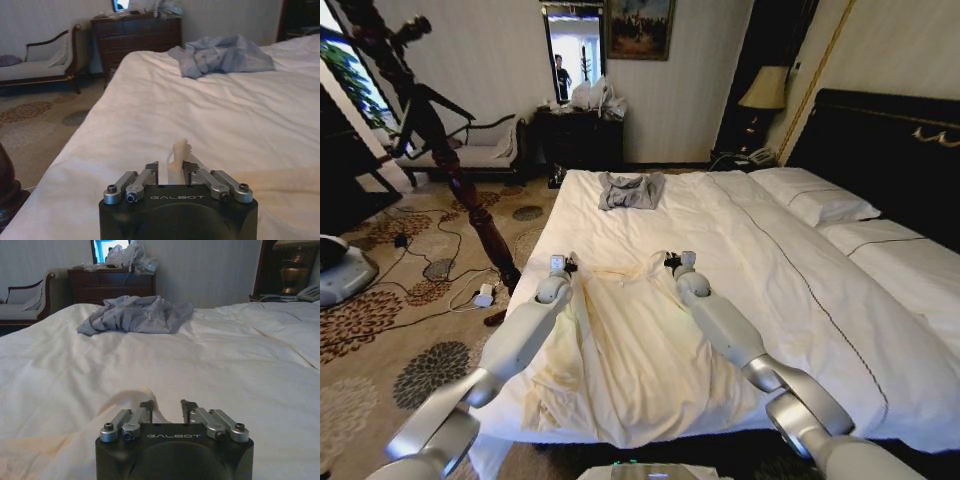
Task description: Pick up the clothes from the bed and hang them on the clothes hanger.
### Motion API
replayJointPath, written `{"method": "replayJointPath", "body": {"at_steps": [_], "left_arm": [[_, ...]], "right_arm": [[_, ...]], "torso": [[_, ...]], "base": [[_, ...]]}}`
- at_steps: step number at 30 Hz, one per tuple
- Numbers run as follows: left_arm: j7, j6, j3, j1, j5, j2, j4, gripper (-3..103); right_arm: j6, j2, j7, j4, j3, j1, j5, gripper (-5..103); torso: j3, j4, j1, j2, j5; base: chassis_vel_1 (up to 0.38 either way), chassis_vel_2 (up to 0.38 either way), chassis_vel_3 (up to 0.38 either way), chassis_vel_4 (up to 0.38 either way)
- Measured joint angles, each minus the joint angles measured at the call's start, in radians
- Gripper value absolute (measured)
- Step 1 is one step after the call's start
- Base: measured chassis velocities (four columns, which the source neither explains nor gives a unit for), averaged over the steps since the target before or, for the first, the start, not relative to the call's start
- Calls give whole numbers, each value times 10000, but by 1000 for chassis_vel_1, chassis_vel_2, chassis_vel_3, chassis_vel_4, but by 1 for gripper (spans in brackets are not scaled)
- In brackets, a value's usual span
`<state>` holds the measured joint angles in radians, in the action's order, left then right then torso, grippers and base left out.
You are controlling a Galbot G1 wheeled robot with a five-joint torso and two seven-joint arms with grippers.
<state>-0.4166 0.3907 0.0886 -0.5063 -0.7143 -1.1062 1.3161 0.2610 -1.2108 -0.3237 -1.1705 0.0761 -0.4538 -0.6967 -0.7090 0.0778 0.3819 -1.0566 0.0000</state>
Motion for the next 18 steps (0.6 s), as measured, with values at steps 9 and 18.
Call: {"method": "replayJointPath", "body": {"at_steps": [9, 18], "left_arm": [[11, 407, 247, -413, -616, 875, 1181, 67], [79, 1066, 74, -1272, -986, 1863, 2227, 97]], "right_arm": [[509, 1076, 138, -1263, 218, -712, -287, 67], [874, 1808, 378, -2258, 108, -1389, -455, 97]], "torso": [[1, 3, -1, -1, 1], [-1, 1, -1, -1, 0]], "base": [[0, 0, 0, 0], [0, 0, 0, 0]]}}
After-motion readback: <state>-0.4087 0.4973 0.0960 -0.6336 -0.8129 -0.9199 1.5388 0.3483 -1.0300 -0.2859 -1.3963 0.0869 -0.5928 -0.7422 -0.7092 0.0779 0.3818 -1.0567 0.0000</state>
